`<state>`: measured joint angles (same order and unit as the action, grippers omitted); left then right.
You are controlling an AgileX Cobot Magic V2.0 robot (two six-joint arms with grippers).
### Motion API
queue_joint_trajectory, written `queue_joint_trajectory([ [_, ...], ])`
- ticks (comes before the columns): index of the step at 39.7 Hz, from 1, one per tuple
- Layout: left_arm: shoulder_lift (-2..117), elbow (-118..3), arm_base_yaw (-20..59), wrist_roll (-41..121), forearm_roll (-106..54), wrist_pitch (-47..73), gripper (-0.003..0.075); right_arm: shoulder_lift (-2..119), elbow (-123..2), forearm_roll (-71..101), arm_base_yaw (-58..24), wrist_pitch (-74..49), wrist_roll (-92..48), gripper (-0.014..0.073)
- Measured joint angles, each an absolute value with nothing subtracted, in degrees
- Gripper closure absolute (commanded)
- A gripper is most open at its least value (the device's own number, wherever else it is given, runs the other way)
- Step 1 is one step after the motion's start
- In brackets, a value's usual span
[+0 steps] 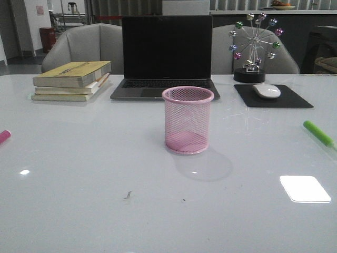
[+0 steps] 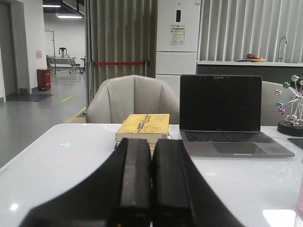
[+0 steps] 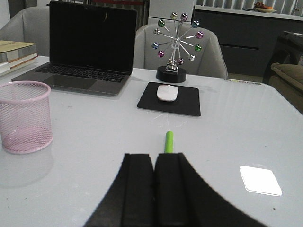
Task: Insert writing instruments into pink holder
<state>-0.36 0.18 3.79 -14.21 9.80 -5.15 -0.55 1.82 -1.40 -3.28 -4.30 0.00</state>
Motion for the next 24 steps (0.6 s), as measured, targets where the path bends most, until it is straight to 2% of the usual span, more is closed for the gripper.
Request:
queue_joint_trajectory([
  [10,-0.36,0.18,3.79,-14.21,9.83,-6.04,0.0618,-0.55,1.82,0.00,-3.28,0.86,0.47,0.0543],
  [15,-0.36,-3.95,3.79,-14.21,11.21,0.00,0.0618,-0.55,-0.43,1.69,-3.28,2.48,0.70,0.0541],
  [24,0.90,-20.63,3.79,-14.21,16.58,12.58,0.0619,-0.42,-20.24,-1.54,-3.28,-19.34,0.72,0.0541],
])
